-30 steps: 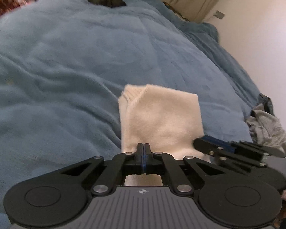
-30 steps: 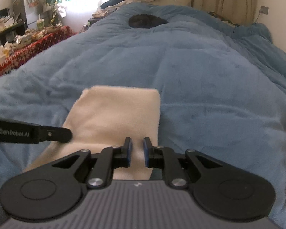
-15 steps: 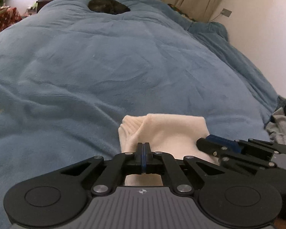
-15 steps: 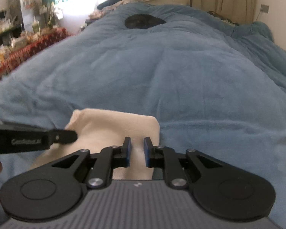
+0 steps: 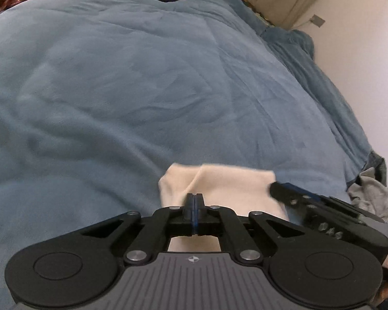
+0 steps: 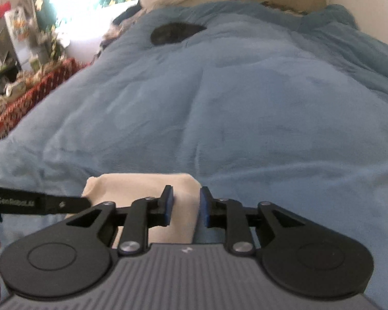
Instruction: Fold clothes
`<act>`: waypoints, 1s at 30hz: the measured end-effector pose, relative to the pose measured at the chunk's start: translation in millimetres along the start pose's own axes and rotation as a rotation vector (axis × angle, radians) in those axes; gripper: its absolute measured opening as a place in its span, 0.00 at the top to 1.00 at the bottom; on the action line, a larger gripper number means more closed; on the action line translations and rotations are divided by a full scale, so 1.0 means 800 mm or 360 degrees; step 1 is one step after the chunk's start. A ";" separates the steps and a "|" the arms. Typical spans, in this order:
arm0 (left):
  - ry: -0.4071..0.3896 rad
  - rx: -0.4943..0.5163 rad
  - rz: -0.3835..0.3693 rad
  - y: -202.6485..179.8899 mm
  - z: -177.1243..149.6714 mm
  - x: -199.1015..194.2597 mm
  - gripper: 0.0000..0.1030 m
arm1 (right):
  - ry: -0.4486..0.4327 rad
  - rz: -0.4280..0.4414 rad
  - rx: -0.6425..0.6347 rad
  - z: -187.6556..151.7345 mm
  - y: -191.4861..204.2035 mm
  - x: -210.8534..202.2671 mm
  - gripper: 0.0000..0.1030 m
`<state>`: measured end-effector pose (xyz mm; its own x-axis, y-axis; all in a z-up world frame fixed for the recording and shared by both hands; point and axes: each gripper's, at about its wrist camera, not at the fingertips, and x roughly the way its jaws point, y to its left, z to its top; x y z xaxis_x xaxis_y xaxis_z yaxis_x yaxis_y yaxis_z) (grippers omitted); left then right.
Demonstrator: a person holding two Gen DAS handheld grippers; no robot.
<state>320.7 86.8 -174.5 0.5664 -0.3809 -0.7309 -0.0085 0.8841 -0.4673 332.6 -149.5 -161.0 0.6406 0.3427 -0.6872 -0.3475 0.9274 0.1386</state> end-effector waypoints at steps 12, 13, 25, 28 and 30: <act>0.0003 0.0062 -0.0050 -0.002 -0.093 -0.058 0.97 | 0.0033 0.0048 -0.0169 -0.111 0.033 -0.093 0.82; -0.0002 0.0061 -0.0042 -0.002 -0.100 -0.064 0.97 | 0.0033 0.0058 -0.0152 -0.114 0.029 -0.102 0.82; -0.0082 0.0151 -0.0034 -0.024 -0.133 -0.096 0.97 | -0.0041 0.0186 -0.0299 -0.113 0.085 -0.108 0.83; -0.0055 0.0167 -0.0008 -0.019 -0.142 -0.091 0.96 | -0.0053 0.0156 -0.0340 -0.143 0.075 -0.106 0.85; -0.0057 0.0184 -0.0007 -0.017 -0.147 -0.091 0.95 | -0.0065 0.0173 -0.0341 -0.156 0.065 -0.122 0.87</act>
<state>182.7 70.9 -173.7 0.5951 -0.3769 -0.7098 0.0883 0.9085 -0.4085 166.4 -153.7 -176.0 0.6169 0.4487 -0.6466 -0.5505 0.8331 0.0529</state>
